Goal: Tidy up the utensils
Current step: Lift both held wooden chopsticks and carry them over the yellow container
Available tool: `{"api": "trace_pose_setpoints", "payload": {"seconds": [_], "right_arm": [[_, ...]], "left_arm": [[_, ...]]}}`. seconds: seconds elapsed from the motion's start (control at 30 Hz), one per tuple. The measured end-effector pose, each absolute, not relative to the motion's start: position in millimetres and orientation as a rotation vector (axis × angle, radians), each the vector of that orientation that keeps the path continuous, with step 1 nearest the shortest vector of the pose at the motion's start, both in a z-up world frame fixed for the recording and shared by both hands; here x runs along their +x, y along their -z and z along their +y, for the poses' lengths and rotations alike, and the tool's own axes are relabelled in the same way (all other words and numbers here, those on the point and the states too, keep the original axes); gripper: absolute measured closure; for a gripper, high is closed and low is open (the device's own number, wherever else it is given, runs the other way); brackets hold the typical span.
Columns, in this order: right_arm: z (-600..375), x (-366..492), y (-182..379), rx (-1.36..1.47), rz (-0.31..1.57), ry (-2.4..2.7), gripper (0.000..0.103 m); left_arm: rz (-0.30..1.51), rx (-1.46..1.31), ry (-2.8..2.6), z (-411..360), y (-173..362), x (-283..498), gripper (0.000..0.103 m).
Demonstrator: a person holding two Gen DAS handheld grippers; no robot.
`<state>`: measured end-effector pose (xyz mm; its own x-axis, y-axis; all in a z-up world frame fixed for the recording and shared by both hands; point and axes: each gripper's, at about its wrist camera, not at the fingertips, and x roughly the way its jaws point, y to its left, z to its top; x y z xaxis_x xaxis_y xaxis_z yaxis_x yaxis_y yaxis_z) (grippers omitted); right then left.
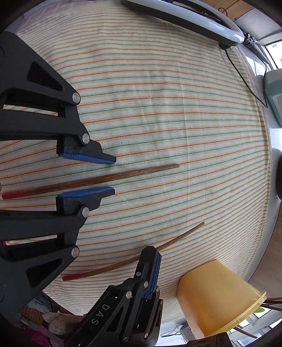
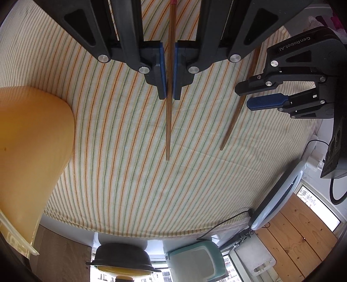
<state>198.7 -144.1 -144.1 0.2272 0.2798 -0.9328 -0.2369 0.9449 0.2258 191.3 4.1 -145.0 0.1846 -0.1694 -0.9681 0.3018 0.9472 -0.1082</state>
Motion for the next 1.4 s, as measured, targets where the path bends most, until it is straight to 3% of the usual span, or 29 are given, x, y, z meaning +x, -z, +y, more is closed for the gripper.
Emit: {"api": "trace_pose_setpoints", "payload": {"seconds": [0.13, 0.73, 1.4], "right_arm": [[-146, 197, 142, 0.041, 1.283, -0.362, 0.100], [-173, 151, 81, 0.101, 1.048, -0.376, 0.100], [-237, 98, -9, 0.115, 0.670, -0.240, 0.100]], "left_arm": [[1.329, 0.046, 0.340, 7, 147, 196, 0.099], [0.922, 0.009, 0.363, 2, 60, 144, 0.099], [0.744, -0.051, 0.490, -27, -15, 137, 0.099]]}}
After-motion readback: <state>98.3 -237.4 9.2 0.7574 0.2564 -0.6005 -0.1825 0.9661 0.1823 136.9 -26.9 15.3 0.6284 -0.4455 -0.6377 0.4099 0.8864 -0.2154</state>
